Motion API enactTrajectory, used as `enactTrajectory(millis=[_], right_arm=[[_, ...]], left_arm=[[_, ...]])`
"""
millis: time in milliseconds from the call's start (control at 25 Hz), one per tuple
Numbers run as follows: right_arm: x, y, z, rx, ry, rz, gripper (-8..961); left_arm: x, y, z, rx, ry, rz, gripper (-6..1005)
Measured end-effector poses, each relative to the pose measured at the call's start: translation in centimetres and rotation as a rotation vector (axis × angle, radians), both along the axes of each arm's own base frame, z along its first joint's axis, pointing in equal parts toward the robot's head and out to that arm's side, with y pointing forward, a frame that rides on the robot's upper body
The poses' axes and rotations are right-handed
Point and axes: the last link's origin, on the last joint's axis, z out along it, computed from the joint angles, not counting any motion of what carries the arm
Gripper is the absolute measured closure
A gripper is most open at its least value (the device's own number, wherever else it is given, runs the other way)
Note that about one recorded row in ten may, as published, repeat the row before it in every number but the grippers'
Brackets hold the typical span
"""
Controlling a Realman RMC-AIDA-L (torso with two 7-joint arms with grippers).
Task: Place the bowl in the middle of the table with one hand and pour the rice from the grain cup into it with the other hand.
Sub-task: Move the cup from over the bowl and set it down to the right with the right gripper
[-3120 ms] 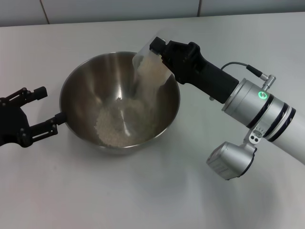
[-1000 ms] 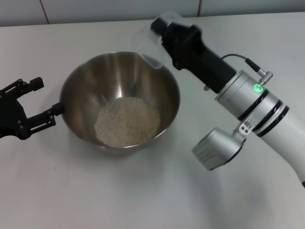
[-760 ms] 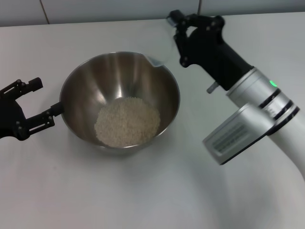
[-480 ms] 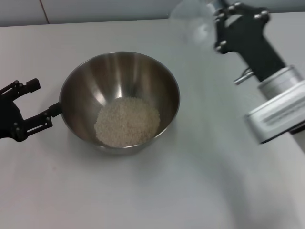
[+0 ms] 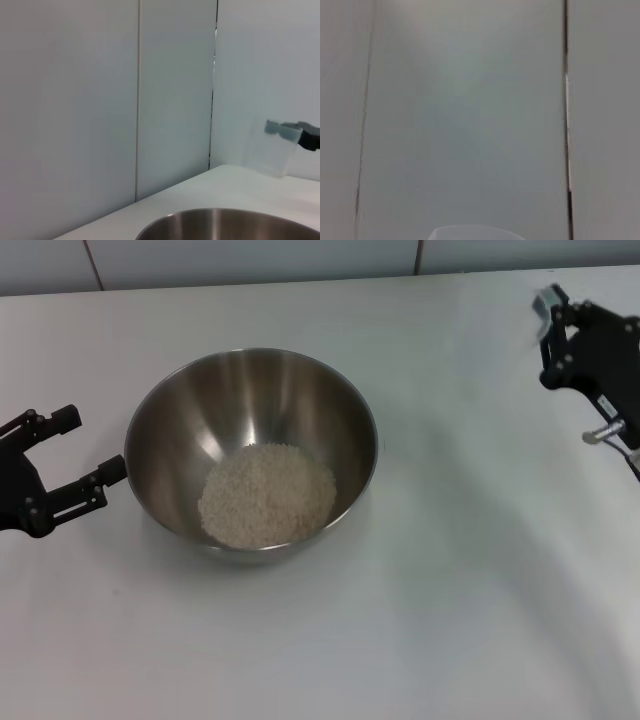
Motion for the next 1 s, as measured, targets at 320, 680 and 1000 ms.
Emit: enactTrajectory(millis=[320,680,1000], right_arm=[[1.5,-1.6,-0.7,-0.155,0.063,-0.040,852],[2.8,-1.6,-2.0,-0.184,0.031,-0.143,847],[3.0,-0.6,-3.0,-0.218,-0.007,-0.203,842]], left_arm=[[0.1,0.2,0.0,0.000,0.005,-0.008,185],[0.0,0.2,-0.1,0.009,0.019,-0.011,184],[0.0,0.3,-0.1,0.014,0.025,-0.014,184]])
